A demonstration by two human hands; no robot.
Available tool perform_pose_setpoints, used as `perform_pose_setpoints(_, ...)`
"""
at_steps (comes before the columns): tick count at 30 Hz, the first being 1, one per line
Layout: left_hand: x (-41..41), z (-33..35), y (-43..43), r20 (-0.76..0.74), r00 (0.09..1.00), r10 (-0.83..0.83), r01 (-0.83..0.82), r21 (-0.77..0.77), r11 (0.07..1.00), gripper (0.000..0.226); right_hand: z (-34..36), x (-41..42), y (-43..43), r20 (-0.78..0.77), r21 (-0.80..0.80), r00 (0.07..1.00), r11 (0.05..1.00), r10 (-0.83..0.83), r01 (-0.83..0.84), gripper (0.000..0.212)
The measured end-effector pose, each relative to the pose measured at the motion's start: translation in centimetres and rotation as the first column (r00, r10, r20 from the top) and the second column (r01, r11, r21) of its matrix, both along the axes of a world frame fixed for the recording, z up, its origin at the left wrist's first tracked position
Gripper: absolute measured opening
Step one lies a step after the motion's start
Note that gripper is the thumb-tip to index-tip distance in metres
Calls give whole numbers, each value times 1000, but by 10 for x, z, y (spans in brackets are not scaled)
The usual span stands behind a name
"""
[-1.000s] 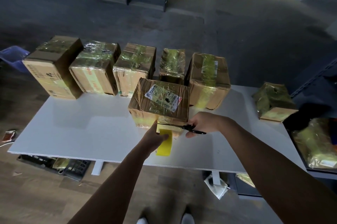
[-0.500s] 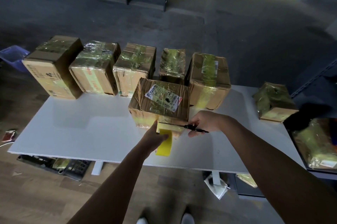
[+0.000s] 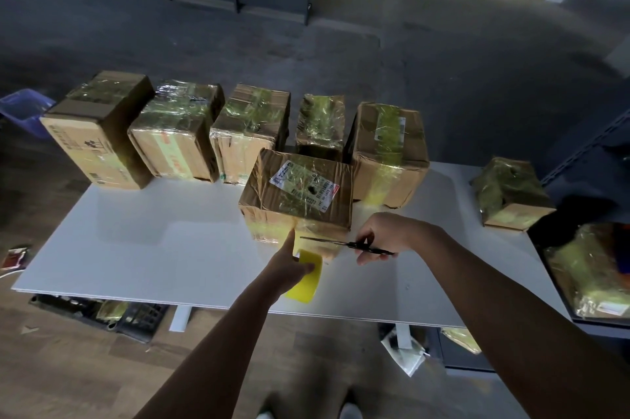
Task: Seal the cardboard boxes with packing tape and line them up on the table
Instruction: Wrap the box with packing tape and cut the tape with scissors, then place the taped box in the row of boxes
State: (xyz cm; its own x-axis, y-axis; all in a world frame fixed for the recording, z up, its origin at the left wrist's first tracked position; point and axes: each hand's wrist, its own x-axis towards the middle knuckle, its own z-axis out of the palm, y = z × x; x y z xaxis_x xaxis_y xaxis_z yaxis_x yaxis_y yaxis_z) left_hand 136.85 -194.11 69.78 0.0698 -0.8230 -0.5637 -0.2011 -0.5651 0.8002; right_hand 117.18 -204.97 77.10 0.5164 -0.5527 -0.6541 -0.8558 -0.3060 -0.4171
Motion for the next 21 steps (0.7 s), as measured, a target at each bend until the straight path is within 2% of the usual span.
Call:
perform_pose_setpoints(4, -4, -4, 4, 46, 999, 12, -13, 20, 1000, 82, -7, -12, 3, 8, 29, 998, 998, -55, 54, 23)
perform_pose_setpoints(8, -6, -8, 6, 103, 995, -10, 4, 61, 998, 44, -16, -31, 9, -38, -26, 996, 997, -77, 77, 28)
perform_pose_setpoints(11, -13, -10, 9, 61, 998, 0, -5, 76, 997, 24, -17, -48, 21, -36, -23, 988, 989, -148, 147, 35)
perform_pose_setpoints(13, -21, -10, 9, -19, 999, 36, -34, 84, 996, 4, -21, -61, 29, -20, -3, 972, 973, -232, 232, 33)
perform_pose_setpoints(16, -40, -11, 6, -137, 990, 27, -17, 75, 997, 9, -34, -83, 36, -47, -45, 940, 941, -338, 336, 38)
perform_pose_setpoints(18, -56, -12, 2, -129, 991, -29, 34, 41, 999, 12, -46, -97, 37, -107, -144, 922, 923, -372, 356, 42)
perform_pose_setpoints(21, -81, -13, -10, -91, 994, -57, 59, 23, 998, 36, -68, -113, 34, -152, -240, 889, 889, -432, 391, 43)
